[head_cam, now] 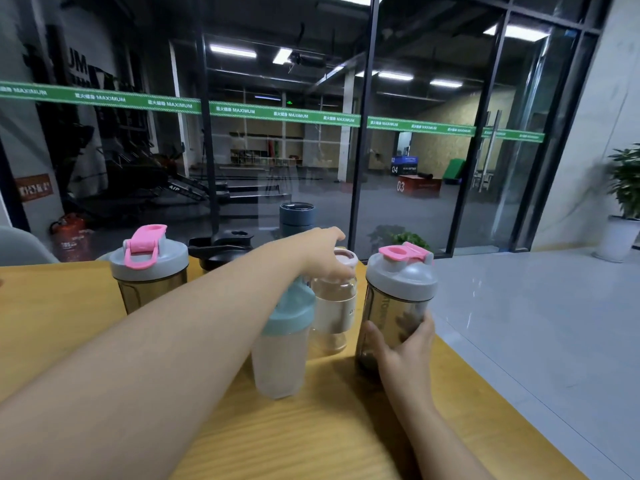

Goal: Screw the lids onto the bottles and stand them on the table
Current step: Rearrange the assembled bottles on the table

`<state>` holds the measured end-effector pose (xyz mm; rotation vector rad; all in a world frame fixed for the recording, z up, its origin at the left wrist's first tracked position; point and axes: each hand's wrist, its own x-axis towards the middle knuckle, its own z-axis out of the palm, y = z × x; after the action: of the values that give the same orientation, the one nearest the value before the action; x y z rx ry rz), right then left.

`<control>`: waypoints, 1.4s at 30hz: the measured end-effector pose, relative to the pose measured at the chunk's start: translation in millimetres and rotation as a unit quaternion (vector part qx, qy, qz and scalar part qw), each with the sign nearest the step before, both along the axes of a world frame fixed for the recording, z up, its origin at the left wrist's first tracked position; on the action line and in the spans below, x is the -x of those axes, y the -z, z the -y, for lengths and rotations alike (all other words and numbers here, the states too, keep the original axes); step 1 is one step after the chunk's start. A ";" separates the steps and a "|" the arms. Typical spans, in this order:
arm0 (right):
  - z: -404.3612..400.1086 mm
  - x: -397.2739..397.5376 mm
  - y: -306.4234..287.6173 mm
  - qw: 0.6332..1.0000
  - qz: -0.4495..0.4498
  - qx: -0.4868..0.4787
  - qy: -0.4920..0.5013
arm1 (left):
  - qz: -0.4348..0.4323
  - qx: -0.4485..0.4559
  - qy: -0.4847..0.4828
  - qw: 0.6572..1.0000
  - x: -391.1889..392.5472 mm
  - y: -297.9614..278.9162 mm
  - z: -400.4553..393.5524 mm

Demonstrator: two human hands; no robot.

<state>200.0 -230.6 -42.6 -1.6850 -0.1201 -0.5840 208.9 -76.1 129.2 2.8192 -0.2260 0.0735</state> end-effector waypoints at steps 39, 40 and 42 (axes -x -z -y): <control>1.6 5.5 11.6 1.000 0.002 0.001 -0.018 | 0.356 0.390 -0.044 0.848 90.8 -94.0 -44.3; 1.1 6.9 11.9 1.000 0.002 0.005 -0.016 | 0.354 0.401 -0.048 0.844 98.3 -92.0 -48.0; -0.3 10.6 10.8 1.000 -0.001 0.009 -0.019 | 0.352 0.423 -0.057 0.833 113.5 -84.9 -56.0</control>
<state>189.4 -230.3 -53.4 -1.6967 -0.1559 -0.5553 95.4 -20.0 214.1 1.8003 -0.1293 0.9849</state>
